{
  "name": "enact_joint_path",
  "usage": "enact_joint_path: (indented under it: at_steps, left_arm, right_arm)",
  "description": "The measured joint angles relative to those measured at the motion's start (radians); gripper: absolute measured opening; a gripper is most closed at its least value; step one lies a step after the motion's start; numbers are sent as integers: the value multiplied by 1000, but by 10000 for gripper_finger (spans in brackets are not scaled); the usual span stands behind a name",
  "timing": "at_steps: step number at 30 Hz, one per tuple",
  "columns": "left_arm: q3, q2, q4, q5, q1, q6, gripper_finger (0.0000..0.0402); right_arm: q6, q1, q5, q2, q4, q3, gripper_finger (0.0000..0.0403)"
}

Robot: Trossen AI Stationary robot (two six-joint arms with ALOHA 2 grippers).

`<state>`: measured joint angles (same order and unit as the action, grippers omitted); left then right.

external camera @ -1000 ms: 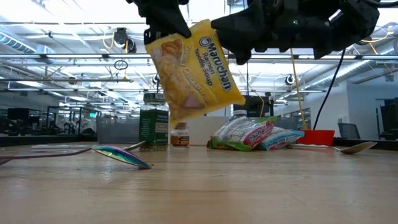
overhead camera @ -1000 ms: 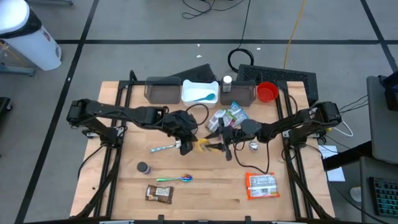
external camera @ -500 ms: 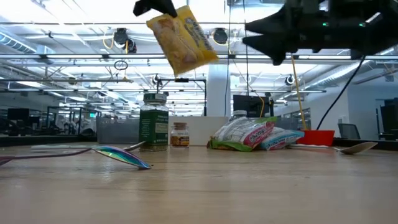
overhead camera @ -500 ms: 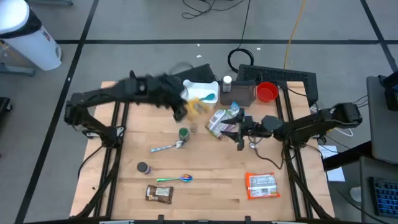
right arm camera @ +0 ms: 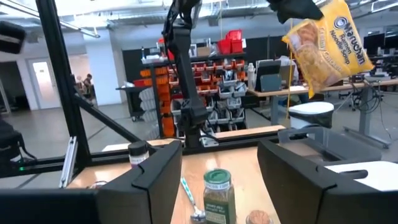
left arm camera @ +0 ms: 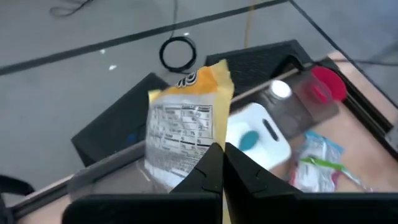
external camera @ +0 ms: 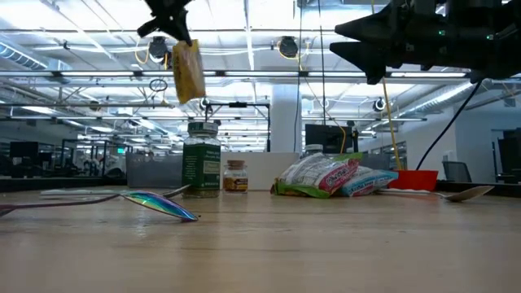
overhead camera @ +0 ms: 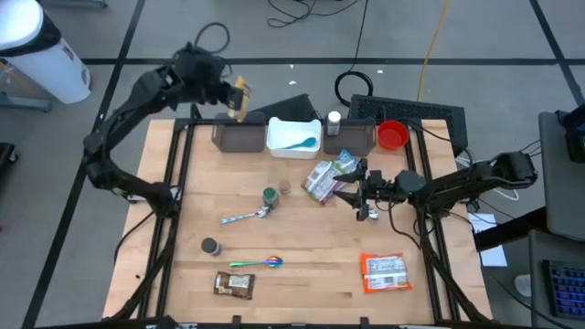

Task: Pick & Place Food Item
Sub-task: Put the yellow noodle pack into the left black bin

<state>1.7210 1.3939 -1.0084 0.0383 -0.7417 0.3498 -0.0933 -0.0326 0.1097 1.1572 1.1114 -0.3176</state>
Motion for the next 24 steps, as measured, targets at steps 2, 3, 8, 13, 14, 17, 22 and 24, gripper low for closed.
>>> enact_joint_path:
  at_steps: [2, 3, 8, 13, 14, 17, 22, 24]
  left_arm:
    - [0, 13, -3, -13, -48, -20, 0]
    - [0, 19, -11, -13, -71, -28, 0]
    - [-3, 33, -110, -13, -193, -57, 0]
    - [-104, 5, -111, -57, -244, -65, 0]
    - [-140, -12, -92, -68, -243, -71, 0]
    - [-266, -66, -2, -86, -246, -75, 0]
    - [-475, -165, 162, -169, -262, -42, 0]
    - [-545, -204, 202, -172, -283, -25, 0]
  right_arm:
    - [0, 0, 0, 0, -2, 0, 202]
    - [0, 0, 0, 0, -2, 0, 201]
    - [0, 0, -1, 0, -9, 0, 199]
    - [0, 0, -1, 0, -9, 0, 200]
    - [0, 0, -1, 0, -9, 0, 198]
    - [1, 0, -1, 0, -9, 0, 197]
    - [0, 0, -1, 0, -10, 0, 198]
    - [0, 0, -1, 0, -10, 0, 198]
